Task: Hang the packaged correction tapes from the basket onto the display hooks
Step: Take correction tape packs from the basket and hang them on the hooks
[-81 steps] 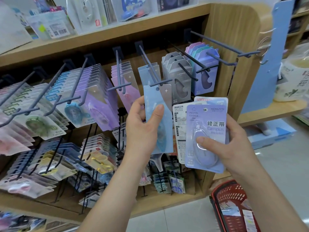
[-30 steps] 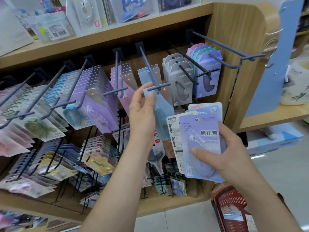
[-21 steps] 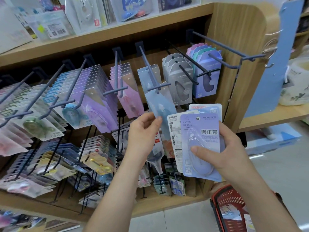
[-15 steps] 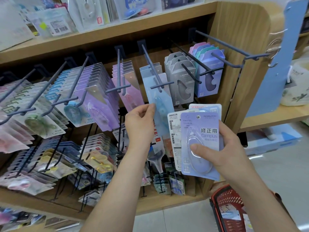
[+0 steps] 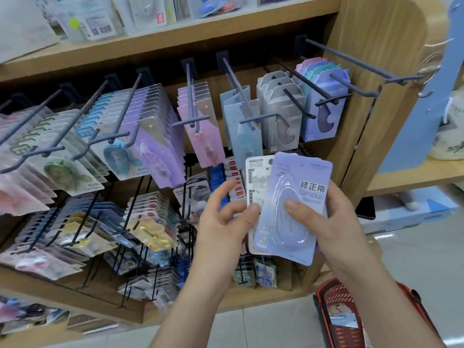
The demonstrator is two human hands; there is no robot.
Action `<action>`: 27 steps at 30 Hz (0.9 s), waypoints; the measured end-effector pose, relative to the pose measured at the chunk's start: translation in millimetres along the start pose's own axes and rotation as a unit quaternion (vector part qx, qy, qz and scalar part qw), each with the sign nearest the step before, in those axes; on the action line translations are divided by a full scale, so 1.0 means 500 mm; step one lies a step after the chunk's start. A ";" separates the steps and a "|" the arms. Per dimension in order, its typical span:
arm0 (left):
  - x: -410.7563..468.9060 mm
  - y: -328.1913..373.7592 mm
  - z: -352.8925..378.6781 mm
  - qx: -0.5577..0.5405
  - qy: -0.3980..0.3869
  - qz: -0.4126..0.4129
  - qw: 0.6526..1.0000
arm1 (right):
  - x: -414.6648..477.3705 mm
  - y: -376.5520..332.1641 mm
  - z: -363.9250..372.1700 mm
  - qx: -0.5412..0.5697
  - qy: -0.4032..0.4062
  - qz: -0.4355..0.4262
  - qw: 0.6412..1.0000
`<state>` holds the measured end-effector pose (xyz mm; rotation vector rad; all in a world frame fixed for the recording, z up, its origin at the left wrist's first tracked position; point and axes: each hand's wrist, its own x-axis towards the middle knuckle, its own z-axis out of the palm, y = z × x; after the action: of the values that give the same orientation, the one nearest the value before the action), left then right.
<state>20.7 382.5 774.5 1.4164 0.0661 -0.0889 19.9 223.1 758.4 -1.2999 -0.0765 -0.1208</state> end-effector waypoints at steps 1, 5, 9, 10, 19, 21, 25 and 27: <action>0.001 0.004 -0.006 -0.029 0.019 -0.018 0.999 | 0.000 0.003 0.003 0.001 -0.004 0.003 1.000; 0.004 0.008 -0.024 0.001 0.090 0.059 0.994 | 0.001 0.009 0.020 0.006 0.003 0.015 1.000; -0.008 0.013 -0.068 0.211 0.190 0.324 0.902 | 0.010 0.014 0.012 -0.001 0.030 0.039 0.999; -0.011 0.008 -0.083 0.302 0.184 0.406 0.842 | 0.011 0.014 0.011 -0.006 0.029 0.047 0.998; -0.010 -0.050 -0.073 0.562 0.061 0.546 0.619 | 0.010 0.026 0.063 0.086 0.022 0.079 0.993; -0.006 -0.047 -0.083 0.575 0.045 0.551 0.603 | 0.012 0.027 0.062 0.078 0.008 0.069 0.995; -0.011 -0.044 -0.087 0.596 0.021 0.535 0.598 | 0.021 0.031 0.063 0.053 0.003 0.068 0.996; -0.019 -0.034 -0.088 0.547 0.012 0.491 0.678 | 0.027 0.029 0.062 0.030 -0.002 0.067 0.997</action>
<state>9.9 423.6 752.0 2.4636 -0.8822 0.9510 35.3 256.3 754.7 -1.2410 0.0031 -0.0008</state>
